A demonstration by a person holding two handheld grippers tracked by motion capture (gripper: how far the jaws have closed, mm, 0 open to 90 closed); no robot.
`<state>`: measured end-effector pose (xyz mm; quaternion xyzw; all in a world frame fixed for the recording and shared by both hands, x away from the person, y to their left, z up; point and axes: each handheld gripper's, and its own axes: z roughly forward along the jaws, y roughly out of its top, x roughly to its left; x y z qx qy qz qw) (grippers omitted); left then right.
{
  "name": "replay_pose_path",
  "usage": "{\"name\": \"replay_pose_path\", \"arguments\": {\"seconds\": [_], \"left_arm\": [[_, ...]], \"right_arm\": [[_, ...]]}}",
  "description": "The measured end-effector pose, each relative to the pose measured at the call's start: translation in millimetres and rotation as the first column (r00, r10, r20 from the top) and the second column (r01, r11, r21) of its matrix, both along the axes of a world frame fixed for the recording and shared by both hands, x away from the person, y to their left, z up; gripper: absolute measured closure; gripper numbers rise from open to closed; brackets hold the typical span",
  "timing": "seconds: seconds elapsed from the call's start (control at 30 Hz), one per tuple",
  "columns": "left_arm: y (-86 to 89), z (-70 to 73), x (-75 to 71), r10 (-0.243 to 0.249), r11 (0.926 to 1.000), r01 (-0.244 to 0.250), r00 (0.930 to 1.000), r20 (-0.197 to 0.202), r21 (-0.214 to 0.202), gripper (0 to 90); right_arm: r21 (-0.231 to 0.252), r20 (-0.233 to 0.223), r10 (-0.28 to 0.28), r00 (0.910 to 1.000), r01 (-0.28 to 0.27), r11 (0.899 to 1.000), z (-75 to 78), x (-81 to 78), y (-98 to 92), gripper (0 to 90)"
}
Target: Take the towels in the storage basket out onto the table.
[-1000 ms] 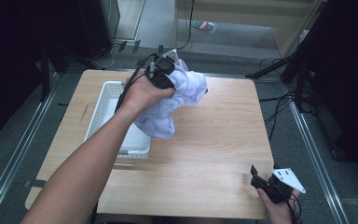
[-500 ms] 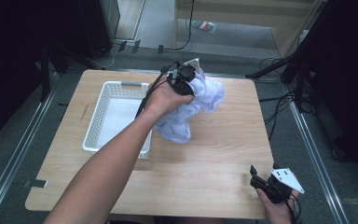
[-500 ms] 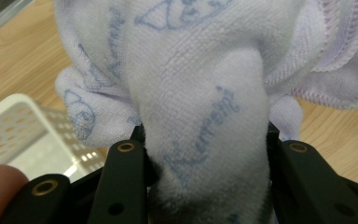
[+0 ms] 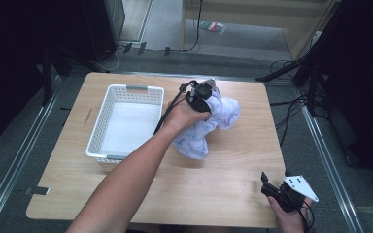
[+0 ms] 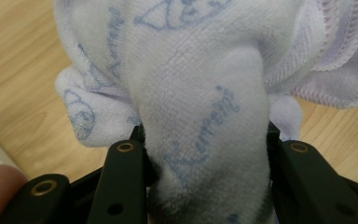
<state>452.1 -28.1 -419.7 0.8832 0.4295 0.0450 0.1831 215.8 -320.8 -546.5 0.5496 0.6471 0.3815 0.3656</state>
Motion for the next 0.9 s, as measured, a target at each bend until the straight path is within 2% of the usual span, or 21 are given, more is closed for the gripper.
{"name": "replay_pose_path", "arguments": {"seconds": [0.3,0.43,0.57,0.6,0.67,0.73,0.8,0.83,0.9], "left_arm": [[-2.8,-33.9,0.3,0.028,0.9994,-0.028,0.9993,-0.023,-0.017,59.5],[-4.4,-40.9,0.3,0.028,0.999,-0.029,0.9983,-0.051,-0.033,57.7],[-7.5,-43.9,-0.6,0.034,0.9989,-0.035,0.9977,-0.059,-0.031,50.2],[-7.8,-44.4,-0.4,0.029,0.999,-0.031,0.9969,-0.074,-0.032,46.7],[-7.5,-44.3,-0.6,0.038,0.9982,-0.041,0.9968,-0.07,-0.043,37.9],[-6.6,-43.9,0.0,0.053,0.995,-0.06,0.9952,-0.082,-0.08,25.9],[-4.4,-41.3,1.8,0.05,0.9904,-0.065,0.9917,-0.118,-0.122,14.7],[-2.4,-38.9,1.6,0.049,0.9887,-0.064,0.9926,-0.111,-0.136,13.7],[0.6,-33.7,1.0,0.052,0.9874,-0.066,0.9941,-0.095,-0.144,5.4]], "right_arm": [[0.002,-0.003,0.001,1.0,-0.001,1.0,0.1,0.4,-0.5,18.1],[0.005,-0.006,0.002,1.0,-0.002,1.0,0.1,0.6,-0.4,18.1],[0.008,-0.005,0.003,1.0,-0.003,1.0,0.0,0.7,-0.6,18.1],[0.008,-0.005,0.003,1.0,-0.003,1.0,0.0,0.6,-0.6,18.1],[0.005,-0.002,0.007,1.0,-0.007,1.0,0.1,0.4,-0.8,18.1],[0.01,0.001,0.008,1.0,-0.008,1.0,0.1,0.0,-0.8,18.0],[0.011,-0.001,0.007,1.0,-0.007,1.0,0.2,-0.1,-1.0,17.9],[0.012,-0.001,0.007,1.0,-0.007,1.0,0.1,-0.2,-1.0,17.9],[0.012,-0.001,0.007,1.0,-0.007,1.0,0.2,-0.1,-1.0,17.9]]}}
